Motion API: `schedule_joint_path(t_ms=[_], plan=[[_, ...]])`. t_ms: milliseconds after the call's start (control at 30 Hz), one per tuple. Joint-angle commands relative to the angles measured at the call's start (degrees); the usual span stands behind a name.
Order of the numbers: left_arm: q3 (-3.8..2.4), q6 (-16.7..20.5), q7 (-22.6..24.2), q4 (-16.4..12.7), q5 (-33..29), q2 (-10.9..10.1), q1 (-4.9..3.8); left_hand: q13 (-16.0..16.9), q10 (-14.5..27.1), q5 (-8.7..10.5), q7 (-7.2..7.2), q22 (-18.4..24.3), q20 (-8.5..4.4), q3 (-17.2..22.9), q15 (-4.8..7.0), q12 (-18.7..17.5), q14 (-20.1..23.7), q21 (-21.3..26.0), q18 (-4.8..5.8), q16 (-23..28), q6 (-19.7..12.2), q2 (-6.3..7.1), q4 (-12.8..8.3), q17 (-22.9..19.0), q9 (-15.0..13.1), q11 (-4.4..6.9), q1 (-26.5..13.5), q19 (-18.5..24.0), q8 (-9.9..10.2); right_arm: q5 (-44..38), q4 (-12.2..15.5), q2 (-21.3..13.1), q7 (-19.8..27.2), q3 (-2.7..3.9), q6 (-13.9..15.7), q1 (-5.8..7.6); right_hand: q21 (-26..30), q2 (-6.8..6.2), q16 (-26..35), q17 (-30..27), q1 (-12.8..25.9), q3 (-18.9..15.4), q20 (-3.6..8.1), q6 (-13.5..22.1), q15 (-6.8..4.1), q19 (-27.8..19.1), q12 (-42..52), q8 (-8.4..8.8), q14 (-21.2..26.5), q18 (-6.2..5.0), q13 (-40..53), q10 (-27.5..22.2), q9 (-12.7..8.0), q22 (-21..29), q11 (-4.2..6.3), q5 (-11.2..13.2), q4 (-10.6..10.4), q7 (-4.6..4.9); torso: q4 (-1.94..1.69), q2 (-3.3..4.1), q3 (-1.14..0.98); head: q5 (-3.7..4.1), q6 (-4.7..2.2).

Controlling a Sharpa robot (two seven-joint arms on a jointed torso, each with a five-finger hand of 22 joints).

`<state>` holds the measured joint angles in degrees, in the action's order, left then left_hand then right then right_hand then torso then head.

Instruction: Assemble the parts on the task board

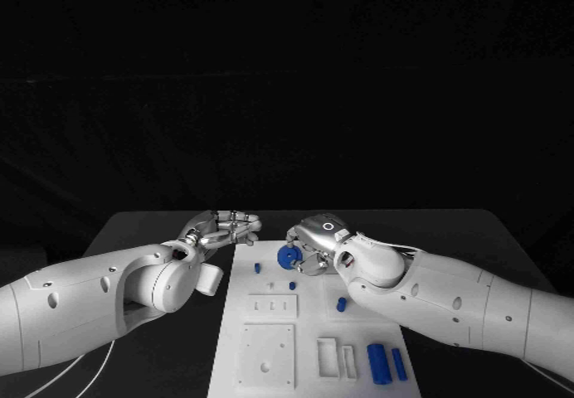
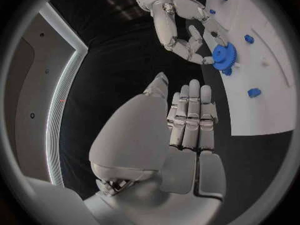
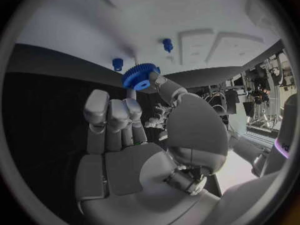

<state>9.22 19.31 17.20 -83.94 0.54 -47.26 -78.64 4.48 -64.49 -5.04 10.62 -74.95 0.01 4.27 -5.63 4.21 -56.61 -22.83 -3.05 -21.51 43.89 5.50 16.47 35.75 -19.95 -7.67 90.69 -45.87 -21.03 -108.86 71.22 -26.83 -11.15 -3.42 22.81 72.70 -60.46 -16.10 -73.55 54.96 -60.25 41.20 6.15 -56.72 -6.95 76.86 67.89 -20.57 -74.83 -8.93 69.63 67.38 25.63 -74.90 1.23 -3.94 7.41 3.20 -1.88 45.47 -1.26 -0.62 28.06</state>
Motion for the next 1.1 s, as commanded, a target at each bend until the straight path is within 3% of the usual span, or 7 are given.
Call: schedule_joint_path(t_ms=[33,267,633,967,1100], plan=[[-0.06,0.1,0.4,-0.1,0.2,0.2,-0.21,-0.1,0.1,0.0,-0.06,-1.0,0.06,-0.2,-0.19,-0.3,-0.1,-0.2,-1.08,0.4,0.1,-0.04,0.1,0.1,0.0,-0.13,0.8,0.5,0.3,-1.9,-0.7,0.9,-0.8,-0.26,-0.2,-0.19,-0.2,-0.53,0.4,0.1,-0.2,0.0,0.08,-1.9,-0.31,0.3,-0.4,-0.02,-0.3,-6.07,-0.1,0.2,0.1,-1.0,-0.09,0.1,-0.3,2.03,-0.02,0.1,-0.08,-0.24,0.1],[-0.06,0.1,0.4,-0.1,0.2,0.6,-0.41,-0.1,0.1,0.0,-0.06,-1.0,0.06,-0.3,-0.19,-0.3,-0.1,-0.2,-1.07,0.4,0.1,-0.05,0.1,0.1,0.0,-0.13,0.8,0.5,0.3,-2.4,-3.0,2.4,-1.5,-1.06,0.1,-0.58,-0.2,-0.53,0.4,0.1,-0.2,0.1,0.06,-1.8,-0.31,0.2,-0.5,0.03,-0.3,-6.06,-0.2,0.1,0.1,-0.9,-0.1,0.1,-0.4,2.05,-0.05,0.07,0.01,-0.19,0.21],[-0.06,0.1,0.4,0.2,0.2,1.0,-0.64,-0.1,0.1,0.0,-0.03,-1.0,0.07,-0.3,-0.2,-0.3,-0.1,-0.2,-1.07,0.4,0.1,-0.05,0.1,0.1,0.0,-0.15,0.8,0.5,0.3,-3.1,-5.6,3.9,-2.2,-1.15,-0.4,-1.08,-0.2,-0.59,0.5,0.1,-0.7,0.6,0.0,-1.8,-0.3,0.1,-0.7,0.17,-0.3,-6.07,-0.3,0.0,0.1,-0.9,-0.1,0.6,-0.7,2.05,0.2,0.04,-0.18,-0.54,0.76],[-0.07,0.0,0.3,0.2,0.3,1.2,-0.72,-0.1,0.1,-0.01,-0.02,-1.0,0.06,-0.3,-0.2,-0.3,-0.1,-0.2,-1.07,0.4,0.1,-0.05,0.1,0.2,0.0,-0.16,0.8,0.5,0.3,-2.8,-6.4,4.6,-2.5,-1.16,-0.4,-1.11,-0.2,-0.64,0.6,0.1,-1.0,1.0,-0.01,-1.6,-0.27,0.0,-1.2,0.36,-0.3,-6.07,-0.6,-0.5,0.1,-0.9,-0.15,0.7,-0.7,2.11,0.18,-0.05,-0.22,-0.7,0.84],[-0.07,0.0,0.3,0.3,0.3,1.2,-0.73,-0.1,0.1,-0.01,-0.01,-1.0,0.06,-0.3,-0.2,-0.3,-0.1,-0.2,-1.07,0.4,0.1,-0.05,0.1,0.2,0.0,-0.17,0.8,0.5,0.3,-2.3,-6.6,4.7,-2.3,-1.16,-0.7,-1.11,0.0,-0.82,0.9,0.0,-1.0,0.9,-0.04,0.9,0.34,-0.2,-2.5,1.86,-0.2,-6.07,-1.6,-1.7,-0.5,-0.8,-0.86,0.9,-0.6,2.87,0.21,-0.07,-0.24,-0.83,0.9]])
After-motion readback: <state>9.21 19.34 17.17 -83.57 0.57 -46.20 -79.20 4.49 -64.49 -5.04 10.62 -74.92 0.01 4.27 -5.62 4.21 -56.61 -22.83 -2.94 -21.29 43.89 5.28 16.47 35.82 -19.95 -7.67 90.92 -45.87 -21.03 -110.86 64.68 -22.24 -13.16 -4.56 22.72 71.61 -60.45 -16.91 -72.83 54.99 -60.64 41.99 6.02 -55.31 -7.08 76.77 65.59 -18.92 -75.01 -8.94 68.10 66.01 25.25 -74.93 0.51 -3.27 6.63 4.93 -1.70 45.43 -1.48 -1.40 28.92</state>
